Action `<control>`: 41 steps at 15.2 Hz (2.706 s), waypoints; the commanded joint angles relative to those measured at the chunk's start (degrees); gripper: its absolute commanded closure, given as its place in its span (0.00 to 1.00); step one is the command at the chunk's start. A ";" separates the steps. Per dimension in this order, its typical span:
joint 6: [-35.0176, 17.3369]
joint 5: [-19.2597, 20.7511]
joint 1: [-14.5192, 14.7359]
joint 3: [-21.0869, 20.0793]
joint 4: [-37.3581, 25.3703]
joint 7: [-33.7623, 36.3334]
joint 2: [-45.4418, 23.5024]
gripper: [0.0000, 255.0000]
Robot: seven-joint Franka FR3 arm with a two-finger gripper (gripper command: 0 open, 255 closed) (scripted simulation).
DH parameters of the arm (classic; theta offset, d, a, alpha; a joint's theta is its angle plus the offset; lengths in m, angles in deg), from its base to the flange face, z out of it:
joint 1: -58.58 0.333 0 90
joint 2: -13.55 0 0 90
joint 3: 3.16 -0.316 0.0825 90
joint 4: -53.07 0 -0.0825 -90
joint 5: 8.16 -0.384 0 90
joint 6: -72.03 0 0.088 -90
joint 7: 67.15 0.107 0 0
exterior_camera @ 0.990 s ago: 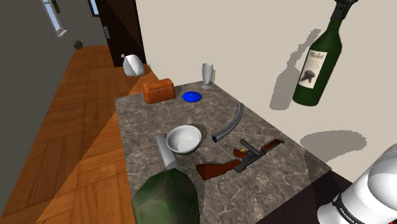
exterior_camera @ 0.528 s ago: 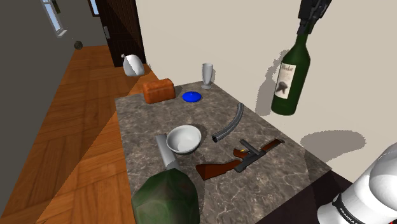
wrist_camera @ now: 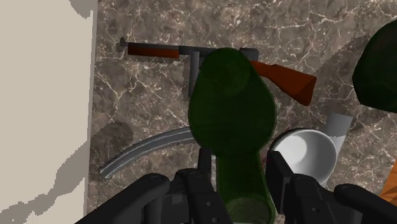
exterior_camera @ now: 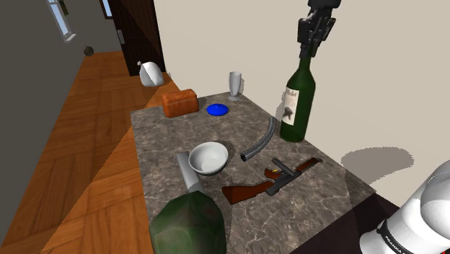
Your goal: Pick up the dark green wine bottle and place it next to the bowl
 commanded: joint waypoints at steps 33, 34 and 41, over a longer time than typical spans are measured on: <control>-26.77 1.98 5.06 -9.82 9.81 14.98 -17.00 1.00; -27.53 2.00 5.06 -9.83 10.52 15.00 -17.06 1.00; -32.82 2.23 5.11 -9.89 15.13 15.23 -17.78 1.00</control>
